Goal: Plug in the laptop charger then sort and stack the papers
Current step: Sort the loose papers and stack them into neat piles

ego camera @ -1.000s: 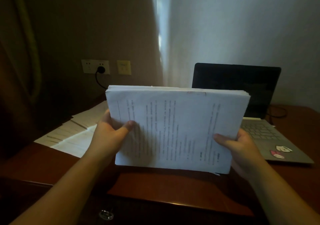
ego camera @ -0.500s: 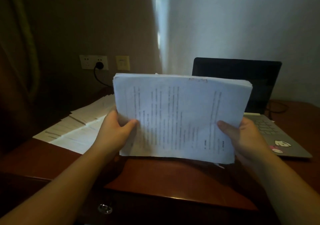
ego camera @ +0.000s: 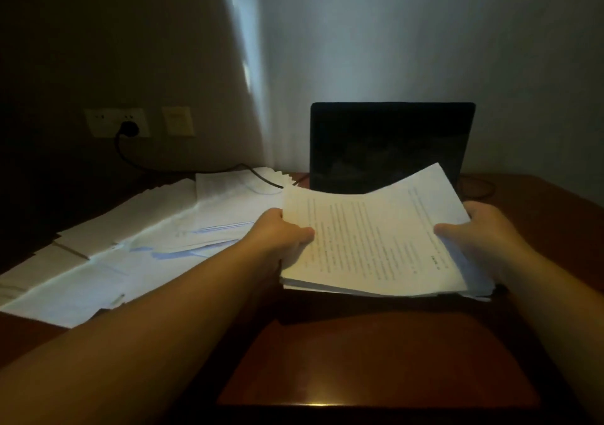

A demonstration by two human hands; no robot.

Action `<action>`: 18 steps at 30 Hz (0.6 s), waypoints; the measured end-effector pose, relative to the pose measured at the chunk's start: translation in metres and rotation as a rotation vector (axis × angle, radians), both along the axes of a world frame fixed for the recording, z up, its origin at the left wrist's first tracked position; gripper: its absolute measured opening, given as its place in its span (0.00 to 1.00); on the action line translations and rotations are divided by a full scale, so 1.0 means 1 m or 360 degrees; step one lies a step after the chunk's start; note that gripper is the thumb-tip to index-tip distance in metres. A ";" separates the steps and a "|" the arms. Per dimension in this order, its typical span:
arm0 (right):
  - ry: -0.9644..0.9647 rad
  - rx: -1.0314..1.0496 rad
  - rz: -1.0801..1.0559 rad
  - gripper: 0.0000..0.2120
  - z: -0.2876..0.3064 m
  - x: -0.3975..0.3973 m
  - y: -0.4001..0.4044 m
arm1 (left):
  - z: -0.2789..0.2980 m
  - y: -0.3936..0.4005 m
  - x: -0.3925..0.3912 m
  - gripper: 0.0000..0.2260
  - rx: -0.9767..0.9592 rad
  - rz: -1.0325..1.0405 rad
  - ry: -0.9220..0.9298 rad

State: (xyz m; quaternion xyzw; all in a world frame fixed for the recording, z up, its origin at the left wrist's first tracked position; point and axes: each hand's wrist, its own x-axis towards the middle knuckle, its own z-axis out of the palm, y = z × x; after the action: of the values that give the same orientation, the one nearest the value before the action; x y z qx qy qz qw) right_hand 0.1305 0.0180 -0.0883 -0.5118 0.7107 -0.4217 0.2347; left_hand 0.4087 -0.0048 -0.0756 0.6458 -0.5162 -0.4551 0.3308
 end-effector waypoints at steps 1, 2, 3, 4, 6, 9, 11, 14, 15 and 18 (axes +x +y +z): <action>0.0044 0.0029 -0.0015 0.16 -0.001 -0.007 -0.003 | -0.002 -0.005 -0.008 0.10 0.0018 -0.0023 -0.0049; 0.0093 0.0066 -0.0021 0.16 -0.001 -0.014 -0.007 | -0.006 -0.011 -0.014 0.11 0.0022 -0.0042 -0.0102; 0.0144 0.0103 -0.0020 0.15 -0.001 -0.020 -0.010 | -0.010 -0.017 -0.020 0.12 0.0017 -0.0054 -0.0138; 0.0181 0.0136 -0.0025 0.15 -0.001 -0.025 -0.013 | -0.015 -0.024 -0.025 0.14 -0.0004 -0.0054 -0.0146; 0.0233 0.0191 -0.0049 0.13 -0.002 -0.033 -0.017 | -0.022 -0.034 -0.031 0.16 0.0015 -0.0031 -0.0152; 0.0284 0.0214 -0.0072 0.12 -0.005 -0.037 -0.023 | -0.027 -0.043 -0.034 0.16 0.0103 -0.0043 -0.0249; 0.0309 0.0224 -0.0109 0.20 -0.007 -0.039 -0.026 | -0.026 -0.044 -0.034 0.15 0.0090 -0.0049 -0.0311; 0.0401 0.0245 -0.0151 0.33 -0.011 -0.042 -0.031 | -0.027 -0.046 -0.033 0.17 0.0005 -0.0021 -0.0376; 0.0445 0.0250 -0.0153 0.34 -0.012 -0.043 -0.032 | -0.028 -0.047 -0.034 0.21 -0.0050 -0.0005 -0.0399; 0.0571 0.0285 -0.0143 0.31 -0.016 -0.043 -0.035 | -0.033 -0.044 -0.034 0.26 -0.0181 0.0012 -0.0474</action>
State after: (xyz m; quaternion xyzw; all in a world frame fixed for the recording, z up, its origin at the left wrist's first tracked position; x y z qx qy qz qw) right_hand 0.0875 -0.0171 -0.1043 -0.5236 0.7979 -0.2689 0.1298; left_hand 0.3743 -0.0492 -0.1088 0.6884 -0.5819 -0.3231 0.2882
